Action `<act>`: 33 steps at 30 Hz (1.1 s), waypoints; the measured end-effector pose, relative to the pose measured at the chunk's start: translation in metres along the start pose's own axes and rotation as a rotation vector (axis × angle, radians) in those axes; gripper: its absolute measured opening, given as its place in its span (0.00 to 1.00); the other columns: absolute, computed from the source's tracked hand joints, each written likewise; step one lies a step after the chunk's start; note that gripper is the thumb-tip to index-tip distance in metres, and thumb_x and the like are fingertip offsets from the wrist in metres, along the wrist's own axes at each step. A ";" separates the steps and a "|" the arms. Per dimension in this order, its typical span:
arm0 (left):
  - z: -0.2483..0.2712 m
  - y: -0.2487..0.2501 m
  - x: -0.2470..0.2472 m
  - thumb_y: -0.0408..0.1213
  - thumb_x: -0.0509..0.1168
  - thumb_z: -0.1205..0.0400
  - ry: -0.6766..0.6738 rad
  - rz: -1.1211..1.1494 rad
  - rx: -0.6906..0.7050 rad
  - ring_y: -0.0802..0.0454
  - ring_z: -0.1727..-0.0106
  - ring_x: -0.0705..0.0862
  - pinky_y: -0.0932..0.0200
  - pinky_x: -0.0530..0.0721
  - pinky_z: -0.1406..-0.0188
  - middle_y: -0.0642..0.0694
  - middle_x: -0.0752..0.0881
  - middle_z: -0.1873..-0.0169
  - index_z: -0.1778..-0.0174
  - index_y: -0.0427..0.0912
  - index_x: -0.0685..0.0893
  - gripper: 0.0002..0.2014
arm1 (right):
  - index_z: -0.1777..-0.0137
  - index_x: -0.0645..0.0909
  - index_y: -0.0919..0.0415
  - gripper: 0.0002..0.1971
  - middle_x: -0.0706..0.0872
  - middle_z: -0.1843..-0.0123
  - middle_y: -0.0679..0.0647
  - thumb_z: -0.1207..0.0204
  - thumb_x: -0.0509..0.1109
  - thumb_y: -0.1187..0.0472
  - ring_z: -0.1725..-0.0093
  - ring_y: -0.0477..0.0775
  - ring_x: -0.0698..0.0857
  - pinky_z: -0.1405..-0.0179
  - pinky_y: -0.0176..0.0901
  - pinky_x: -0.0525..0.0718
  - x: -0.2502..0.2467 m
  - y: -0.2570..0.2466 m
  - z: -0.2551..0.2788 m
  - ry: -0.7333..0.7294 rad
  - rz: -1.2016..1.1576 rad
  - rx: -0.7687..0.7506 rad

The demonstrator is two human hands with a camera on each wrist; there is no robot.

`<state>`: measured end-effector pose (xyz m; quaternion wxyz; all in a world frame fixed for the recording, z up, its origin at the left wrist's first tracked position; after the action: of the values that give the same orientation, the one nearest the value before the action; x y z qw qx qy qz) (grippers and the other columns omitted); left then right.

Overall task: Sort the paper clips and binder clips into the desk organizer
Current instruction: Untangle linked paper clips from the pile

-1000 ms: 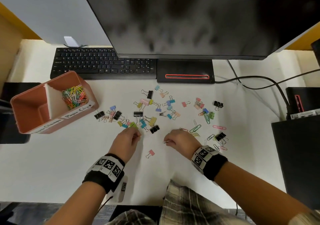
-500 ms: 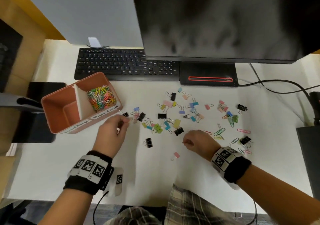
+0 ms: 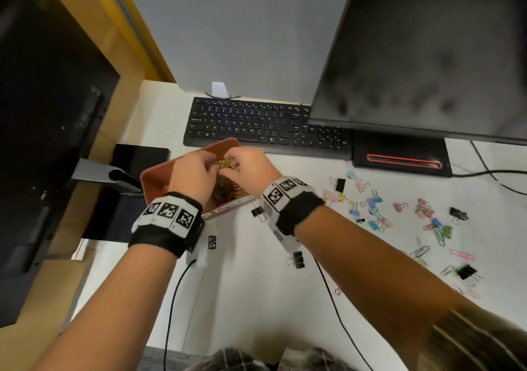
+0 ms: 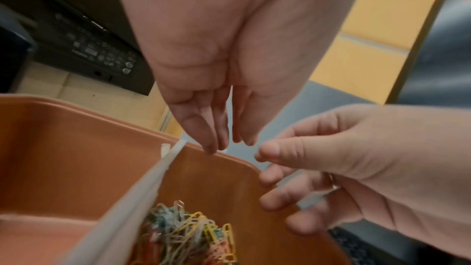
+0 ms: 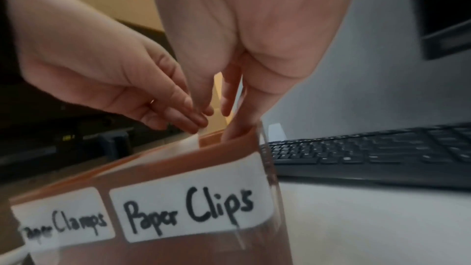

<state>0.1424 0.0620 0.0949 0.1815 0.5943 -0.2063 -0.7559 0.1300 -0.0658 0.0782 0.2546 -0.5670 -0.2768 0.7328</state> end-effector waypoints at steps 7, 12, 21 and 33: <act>0.047 0.037 0.022 0.32 0.64 0.21 -0.075 0.167 0.357 0.56 0.51 0.81 0.62 0.78 0.48 0.52 0.83 0.50 0.41 0.46 0.81 0.13 | 0.46 0.83 0.51 0.07 0.82 0.52 0.43 0.22 0.66 0.56 0.61 0.38 0.80 0.55 0.34 0.81 -0.055 0.106 0.132 0.211 -0.007 0.158; 0.087 0.093 0.098 0.35 0.65 0.22 -0.356 0.205 0.509 0.57 0.55 0.82 0.67 0.77 0.55 0.50 0.83 0.50 0.40 0.49 0.80 0.14 | 0.43 0.81 0.49 0.16 0.79 0.50 0.45 0.31 0.76 0.60 0.55 0.45 0.80 0.48 0.45 0.83 -0.074 0.210 0.269 0.258 0.116 0.476; 0.143 0.186 0.251 0.38 0.66 0.22 -0.697 -0.086 0.631 0.48 0.37 0.75 0.55 0.76 0.37 0.46 0.73 0.36 0.32 0.48 0.73 0.21 | 0.42 0.78 0.51 0.22 0.77 0.48 0.48 0.36 0.80 0.57 0.55 0.49 0.80 0.50 0.42 0.80 -0.103 0.301 0.372 0.197 0.053 0.715; 0.140 0.190 0.298 0.30 0.66 0.22 -0.532 -0.103 0.458 0.51 0.56 0.78 0.64 0.71 0.55 0.43 0.82 0.55 0.49 0.37 0.82 0.07 | 0.34 0.75 0.49 0.27 0.69 0.43 0.45 0.33 0.77 0.62 0.46 0.46 0.71 0.36 0.40 0.69 -0.113 0.346 0.356 0.222 -0.087 0.515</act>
<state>-0.0566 -0.2412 -0.0211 -0.0549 0.4115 -0.3801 -0.8266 -0.2113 -0.4333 -0.0119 0.4504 -0.5481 -0.0761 0.7007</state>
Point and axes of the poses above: each hand's wrist, its own z-axis away from the middle knuckle, its own x-axis out of the palm, y = z × x, the point moved 1 cm from there along -z, towards the middle knuckle
